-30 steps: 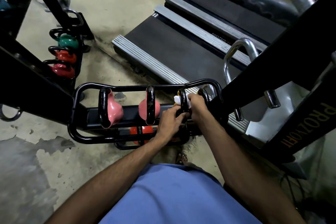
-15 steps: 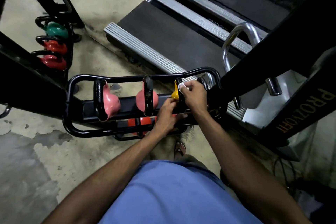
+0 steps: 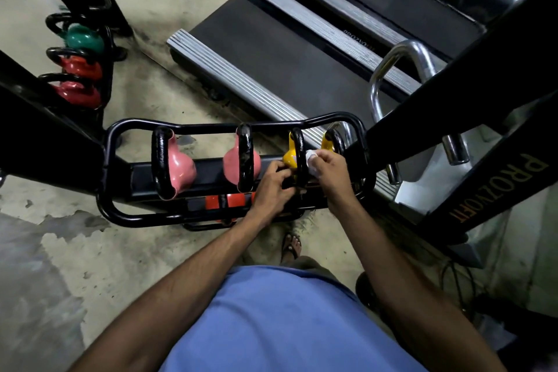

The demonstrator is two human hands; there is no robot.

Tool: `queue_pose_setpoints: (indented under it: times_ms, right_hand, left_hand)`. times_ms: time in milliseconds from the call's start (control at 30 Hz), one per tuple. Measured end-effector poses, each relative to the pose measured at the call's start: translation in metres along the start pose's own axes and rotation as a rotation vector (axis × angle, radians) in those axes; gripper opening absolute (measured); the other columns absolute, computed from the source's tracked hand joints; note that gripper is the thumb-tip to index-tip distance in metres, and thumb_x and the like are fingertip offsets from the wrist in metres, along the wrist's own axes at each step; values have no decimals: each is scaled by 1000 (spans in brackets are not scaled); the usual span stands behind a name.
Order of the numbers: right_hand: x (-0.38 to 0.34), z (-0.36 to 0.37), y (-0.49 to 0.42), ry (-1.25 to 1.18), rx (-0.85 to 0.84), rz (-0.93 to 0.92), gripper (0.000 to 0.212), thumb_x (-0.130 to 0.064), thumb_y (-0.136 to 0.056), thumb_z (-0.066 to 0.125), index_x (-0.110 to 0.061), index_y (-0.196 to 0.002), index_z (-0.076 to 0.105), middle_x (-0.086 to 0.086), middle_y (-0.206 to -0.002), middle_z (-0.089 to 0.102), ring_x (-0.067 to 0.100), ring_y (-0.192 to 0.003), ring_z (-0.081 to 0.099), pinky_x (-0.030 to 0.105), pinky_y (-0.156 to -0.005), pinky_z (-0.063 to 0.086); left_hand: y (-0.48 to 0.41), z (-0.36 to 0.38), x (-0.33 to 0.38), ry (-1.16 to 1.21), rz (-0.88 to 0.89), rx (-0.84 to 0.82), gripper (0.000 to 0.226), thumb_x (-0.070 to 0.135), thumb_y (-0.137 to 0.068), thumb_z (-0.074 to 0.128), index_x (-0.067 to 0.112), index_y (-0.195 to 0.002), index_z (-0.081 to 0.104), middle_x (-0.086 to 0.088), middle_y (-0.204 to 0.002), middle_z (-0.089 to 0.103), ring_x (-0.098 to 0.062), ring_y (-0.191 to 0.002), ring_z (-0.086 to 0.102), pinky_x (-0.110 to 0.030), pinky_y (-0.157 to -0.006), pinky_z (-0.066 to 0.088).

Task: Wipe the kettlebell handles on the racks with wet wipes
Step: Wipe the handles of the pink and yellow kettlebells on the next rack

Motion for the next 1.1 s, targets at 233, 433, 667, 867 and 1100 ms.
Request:
queue_pose_setpoints:
  times_ms: [233,433,667,867,1100]
  right_hand:
    - [-2,-6,17,718,166,-664,19,-16,-86,66,-17,-105,68,-1,-107,67,20,-99,59,32,-79,48]
    - [-42,-1,-32,1354,-126,-1131,22,-28,-95,52,-16,-100,70,1,-105,69,30,-101,58,43,-82,46]
    - [-48,4,-13,1801,-799,-1381,29,-37,-89,43,-27,-102,67,-6,-97,66,25,-101,52,43,-86,41]
    - [-67,8,-23,1933,-660,-1341,23,-30,-93,48,-20,-89,69,0,-90,66,30,-99,53,48,-91,42]
    - [-13,7,-12,1945,-635,-1305,26,-31,-80,80,-10,-94,72,9,-97,64,31,-110,48,53,-106,34]
  left_hand:
    - [-1,-2,-3,-38,38,-28,43,20,-75,91,6,-112,76,-4,-121,52,-20,-112,56,-31,-97,49]
    - [6,-10,20,332,-205,35,17,2,-98,54,13,-108,61,-14,-107,67,-23,-89,70,-35,-63,60]
    - [8,-7,5,70,-146,22,21,16,-89,66,14,-109,58,-6,-98,67,-24,-87,67,-39,-71,59]
    - [9,-9,13,214,-155,161,14,9,-98,51,13,-87,58,-10,-85,68,-26,-80,67,-38,-65,59]
    - [1,2,-3,221,-182,97,9,30,-78,69,28,-81,60,2,-73,56,-16,-68,47,-37,-62,36]
Point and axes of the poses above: each hand's wrist, its own y-axis away from the middle knuckle, its own z-axis out of the palm, x = y × z, the point moved 1 cm from there along -y, towards the middle knuckle
